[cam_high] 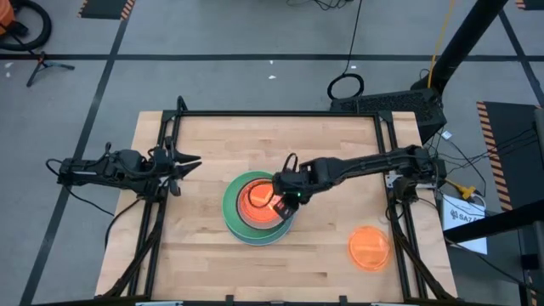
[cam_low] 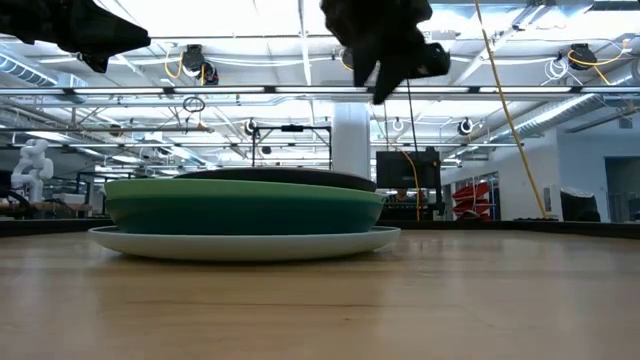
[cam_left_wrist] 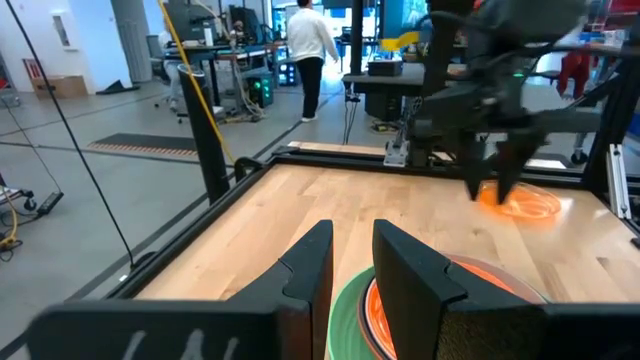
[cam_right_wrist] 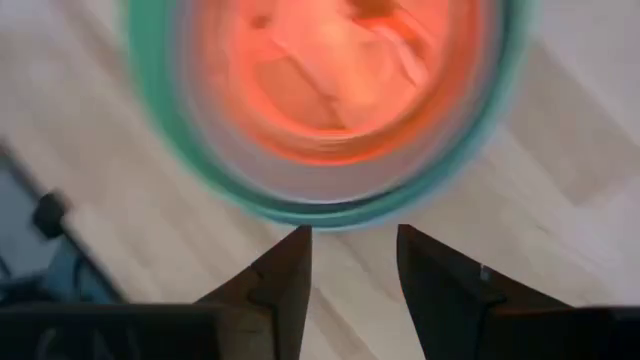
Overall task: Stack plastic plates
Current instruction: Stack the transparent orange plate on top of the transparent orange plate
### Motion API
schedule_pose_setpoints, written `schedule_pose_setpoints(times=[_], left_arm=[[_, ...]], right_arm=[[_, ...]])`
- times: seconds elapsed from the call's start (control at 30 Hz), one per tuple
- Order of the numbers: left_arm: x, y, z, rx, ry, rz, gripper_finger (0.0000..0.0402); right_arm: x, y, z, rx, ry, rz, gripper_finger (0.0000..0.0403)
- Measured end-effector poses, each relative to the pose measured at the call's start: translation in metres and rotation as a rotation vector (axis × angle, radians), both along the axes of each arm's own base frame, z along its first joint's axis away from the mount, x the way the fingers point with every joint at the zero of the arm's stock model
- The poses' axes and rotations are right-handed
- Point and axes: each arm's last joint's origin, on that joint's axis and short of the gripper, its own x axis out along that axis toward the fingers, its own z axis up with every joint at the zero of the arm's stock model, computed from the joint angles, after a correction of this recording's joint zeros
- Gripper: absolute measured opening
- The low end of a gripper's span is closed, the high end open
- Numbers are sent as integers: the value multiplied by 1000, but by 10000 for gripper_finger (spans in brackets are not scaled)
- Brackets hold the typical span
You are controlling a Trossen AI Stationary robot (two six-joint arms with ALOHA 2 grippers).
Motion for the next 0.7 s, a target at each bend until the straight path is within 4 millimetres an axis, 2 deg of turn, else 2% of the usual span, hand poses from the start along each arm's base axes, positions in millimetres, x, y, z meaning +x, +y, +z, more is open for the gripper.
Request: schedule_pose_setpoints(times=[0.1,0.27,0.5,0.7], left_arm=[[0,0,0,0,0,0,83],[0,0,0,3,1,0,83],[0,0,0,3,2,-1,83],[0,0,0,-8,-1,0,83]], right_arm=[[-6,-10,-4,11,97,-90,141],[-21,-10,-6,37,259,-194,141],[-45,23,-6,-1,469,-301,141],[-58,60,-6,-18,505,-373,141]])
